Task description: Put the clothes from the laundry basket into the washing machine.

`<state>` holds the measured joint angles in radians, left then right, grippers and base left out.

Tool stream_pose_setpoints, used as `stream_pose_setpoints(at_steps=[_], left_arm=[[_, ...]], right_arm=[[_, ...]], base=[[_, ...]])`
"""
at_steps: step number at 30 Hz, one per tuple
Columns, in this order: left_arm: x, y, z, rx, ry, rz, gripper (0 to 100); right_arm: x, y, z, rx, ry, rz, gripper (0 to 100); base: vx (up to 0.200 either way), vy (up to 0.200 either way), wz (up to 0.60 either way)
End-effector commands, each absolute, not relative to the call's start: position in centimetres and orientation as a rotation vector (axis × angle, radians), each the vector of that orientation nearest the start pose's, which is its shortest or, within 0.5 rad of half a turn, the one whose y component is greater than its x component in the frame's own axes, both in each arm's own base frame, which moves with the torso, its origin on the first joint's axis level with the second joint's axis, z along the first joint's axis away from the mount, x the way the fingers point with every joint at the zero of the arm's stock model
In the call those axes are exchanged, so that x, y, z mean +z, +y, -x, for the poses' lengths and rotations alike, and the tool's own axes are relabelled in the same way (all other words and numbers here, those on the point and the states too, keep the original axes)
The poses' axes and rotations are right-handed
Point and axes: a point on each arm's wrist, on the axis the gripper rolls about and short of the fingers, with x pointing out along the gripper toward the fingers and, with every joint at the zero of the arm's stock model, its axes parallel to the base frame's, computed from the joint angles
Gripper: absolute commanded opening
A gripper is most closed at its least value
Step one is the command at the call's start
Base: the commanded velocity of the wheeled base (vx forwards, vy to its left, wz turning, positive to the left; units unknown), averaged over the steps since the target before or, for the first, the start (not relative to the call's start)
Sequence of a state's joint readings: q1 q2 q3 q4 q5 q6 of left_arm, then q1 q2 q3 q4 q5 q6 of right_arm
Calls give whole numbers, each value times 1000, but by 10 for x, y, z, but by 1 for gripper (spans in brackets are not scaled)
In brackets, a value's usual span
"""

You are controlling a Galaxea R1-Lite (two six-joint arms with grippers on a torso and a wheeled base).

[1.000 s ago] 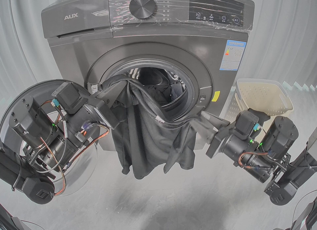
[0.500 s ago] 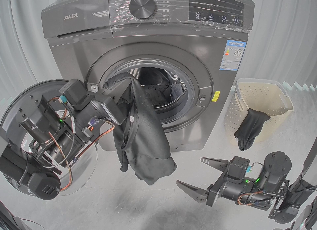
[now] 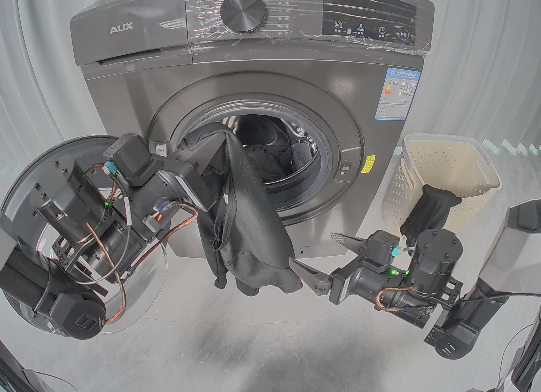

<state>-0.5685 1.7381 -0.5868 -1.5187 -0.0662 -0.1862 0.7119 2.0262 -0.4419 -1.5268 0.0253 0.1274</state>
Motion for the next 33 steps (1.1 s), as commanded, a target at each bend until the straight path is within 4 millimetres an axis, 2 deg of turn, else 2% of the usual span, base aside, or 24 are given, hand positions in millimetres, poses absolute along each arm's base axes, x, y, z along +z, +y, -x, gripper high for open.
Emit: stream_pose_setpoints(at_steps=[1,13,22,30,33], left_arm=[[206,-156,-241,-662,-311,272,0],[206,-158,-240,-672,-313,274,0],[206,-160,-238,-679,-312,276,0],[205,-160,-238,-680,-311,274,0],[205,-160,-237,-683,-311,274,0]], right_arm=[[66,213,-252,726,137,-87,100],[35,244,-282,770,142,-50,100],[42,272,-306,797,103,-63,100],[41,282,-321,803,107,8,100],[43,291,-326,814,76,10,100]], base=[[0,0,0],[0,0,0],[0,0,0],[0,0,0],[0,0,0]])
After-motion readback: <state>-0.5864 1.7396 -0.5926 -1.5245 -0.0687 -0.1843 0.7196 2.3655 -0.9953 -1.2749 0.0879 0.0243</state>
